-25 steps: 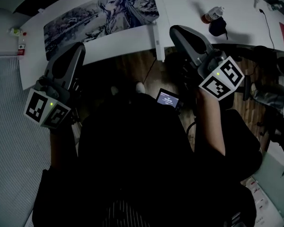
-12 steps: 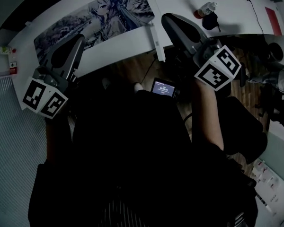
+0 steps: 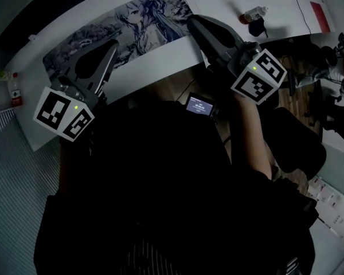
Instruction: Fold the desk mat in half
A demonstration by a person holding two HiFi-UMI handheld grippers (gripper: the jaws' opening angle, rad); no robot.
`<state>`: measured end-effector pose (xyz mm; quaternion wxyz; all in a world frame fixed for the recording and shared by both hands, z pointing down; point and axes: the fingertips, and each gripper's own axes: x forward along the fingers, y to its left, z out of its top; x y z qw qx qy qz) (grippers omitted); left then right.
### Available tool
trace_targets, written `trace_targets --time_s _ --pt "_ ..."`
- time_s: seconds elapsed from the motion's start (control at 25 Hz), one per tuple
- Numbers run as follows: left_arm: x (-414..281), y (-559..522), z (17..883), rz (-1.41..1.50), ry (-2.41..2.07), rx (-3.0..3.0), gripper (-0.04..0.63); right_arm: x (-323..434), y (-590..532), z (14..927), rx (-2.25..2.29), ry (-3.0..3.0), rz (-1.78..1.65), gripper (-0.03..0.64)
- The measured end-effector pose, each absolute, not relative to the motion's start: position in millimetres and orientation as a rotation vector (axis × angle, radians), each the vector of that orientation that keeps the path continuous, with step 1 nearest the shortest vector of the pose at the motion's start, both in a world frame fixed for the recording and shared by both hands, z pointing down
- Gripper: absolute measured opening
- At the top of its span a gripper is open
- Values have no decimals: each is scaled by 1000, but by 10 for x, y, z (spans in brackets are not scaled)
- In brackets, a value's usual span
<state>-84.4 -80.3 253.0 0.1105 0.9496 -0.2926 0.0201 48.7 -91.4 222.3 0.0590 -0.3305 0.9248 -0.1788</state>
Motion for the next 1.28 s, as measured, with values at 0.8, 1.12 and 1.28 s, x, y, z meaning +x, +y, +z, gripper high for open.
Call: trace_targets --time_s 0.8,1.12,1.28 --pt "-1207 -1414 2670 23 -923 2721 8 726 -1789 2442 -1128 2833 -584 0" --pt "-705 -1767 2530 42 -913 2752 8 1178 -2486 2436 -1093 2869 -574 0" --pt "-576 -2015 2591 58 -953 2712 6 1349 -2795 2650 -1047 2883 -650 0"
